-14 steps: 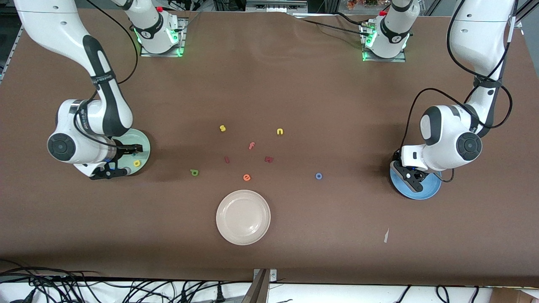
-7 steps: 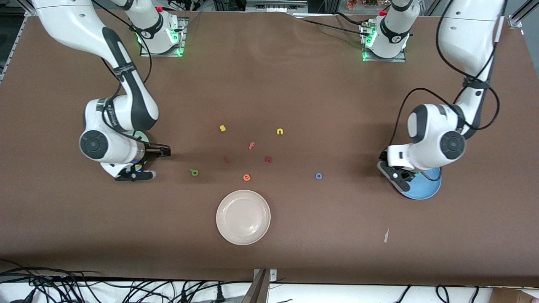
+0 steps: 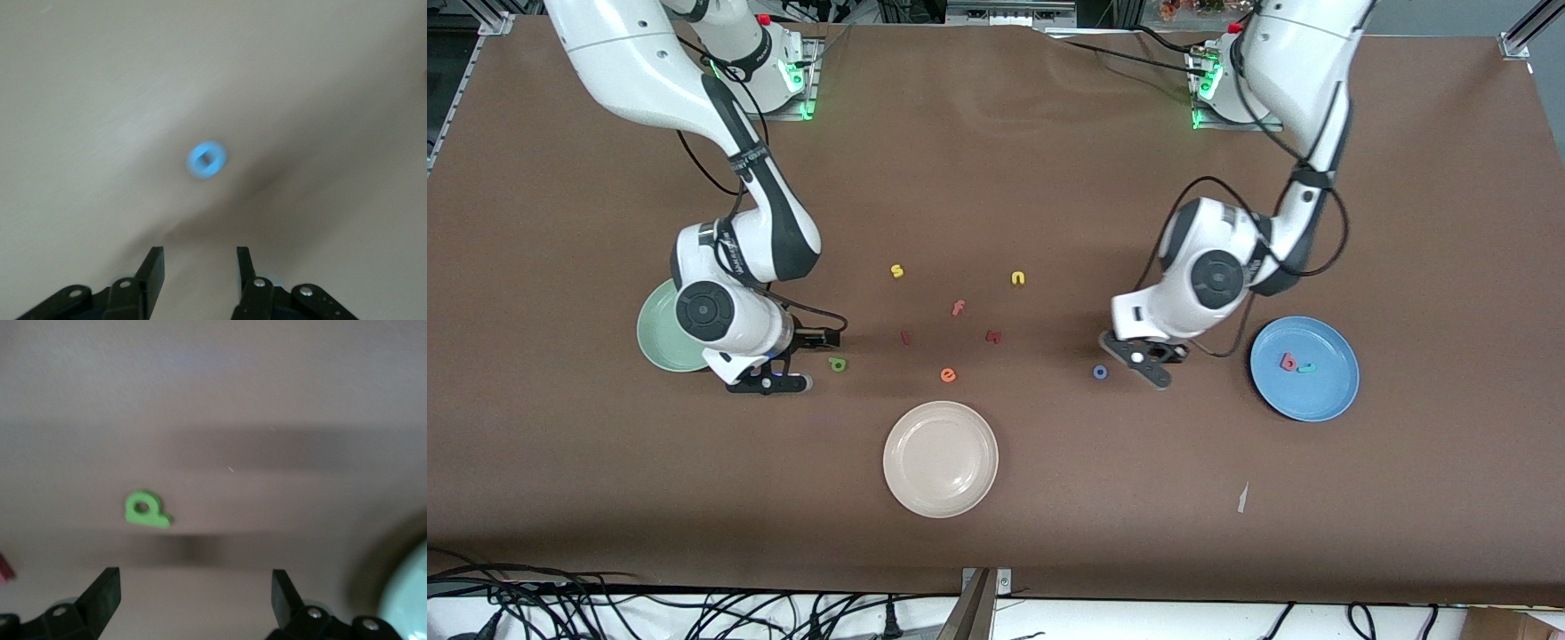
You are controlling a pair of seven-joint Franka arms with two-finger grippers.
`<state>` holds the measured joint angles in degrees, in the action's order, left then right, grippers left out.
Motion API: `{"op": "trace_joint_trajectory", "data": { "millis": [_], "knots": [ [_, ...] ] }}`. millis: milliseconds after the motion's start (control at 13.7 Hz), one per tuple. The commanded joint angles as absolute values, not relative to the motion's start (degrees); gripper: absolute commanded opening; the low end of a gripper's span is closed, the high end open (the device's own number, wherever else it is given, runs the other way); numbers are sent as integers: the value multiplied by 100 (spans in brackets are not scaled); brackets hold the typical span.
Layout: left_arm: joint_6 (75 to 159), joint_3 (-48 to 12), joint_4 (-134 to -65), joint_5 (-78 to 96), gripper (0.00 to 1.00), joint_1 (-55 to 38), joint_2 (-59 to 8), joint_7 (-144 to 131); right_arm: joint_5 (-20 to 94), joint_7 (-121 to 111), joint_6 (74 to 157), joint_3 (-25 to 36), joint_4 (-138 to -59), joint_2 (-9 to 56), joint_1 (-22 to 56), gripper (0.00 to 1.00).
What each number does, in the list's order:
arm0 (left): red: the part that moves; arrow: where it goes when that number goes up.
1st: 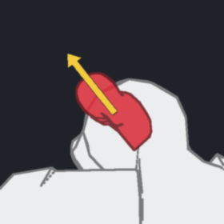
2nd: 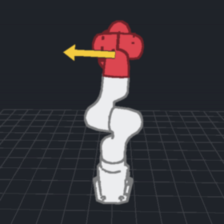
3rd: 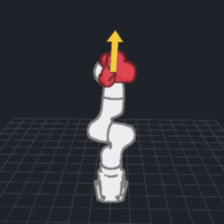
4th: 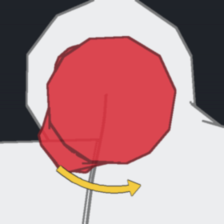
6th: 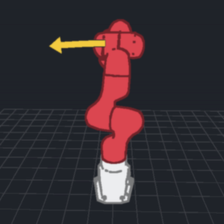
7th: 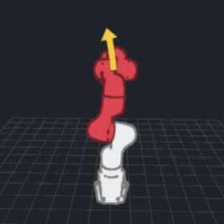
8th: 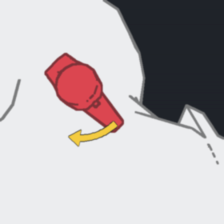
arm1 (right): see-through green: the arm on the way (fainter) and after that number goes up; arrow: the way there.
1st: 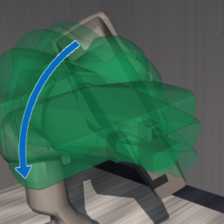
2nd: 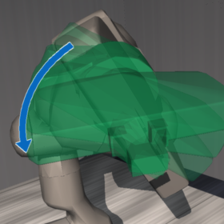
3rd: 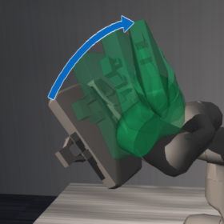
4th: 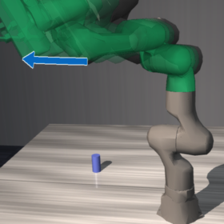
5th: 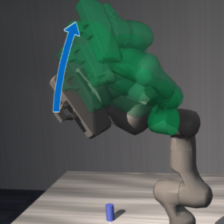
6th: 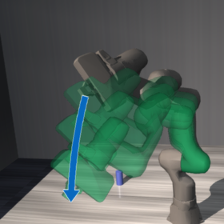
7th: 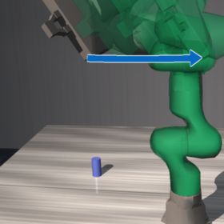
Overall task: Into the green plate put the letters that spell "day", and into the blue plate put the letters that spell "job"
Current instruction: 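Move the left gripper to the blue ring while the right gripper reaches the green p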
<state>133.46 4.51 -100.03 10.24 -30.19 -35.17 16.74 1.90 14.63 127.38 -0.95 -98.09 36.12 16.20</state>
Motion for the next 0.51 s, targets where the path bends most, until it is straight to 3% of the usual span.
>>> {"op": "trace_joint_trajectory", "data": {
  "millis": [0,439],
  "knots": [
    [13315,729,-9379,984,51,-3374,-4051,1257,316,1494,13042,-158,-9633,3849,1652,100],
    [13754,826,-9352,984,51,-3419,-4262,1327,308,1485,13456,-167,-9659,4034,1767,93]
  ]
}}
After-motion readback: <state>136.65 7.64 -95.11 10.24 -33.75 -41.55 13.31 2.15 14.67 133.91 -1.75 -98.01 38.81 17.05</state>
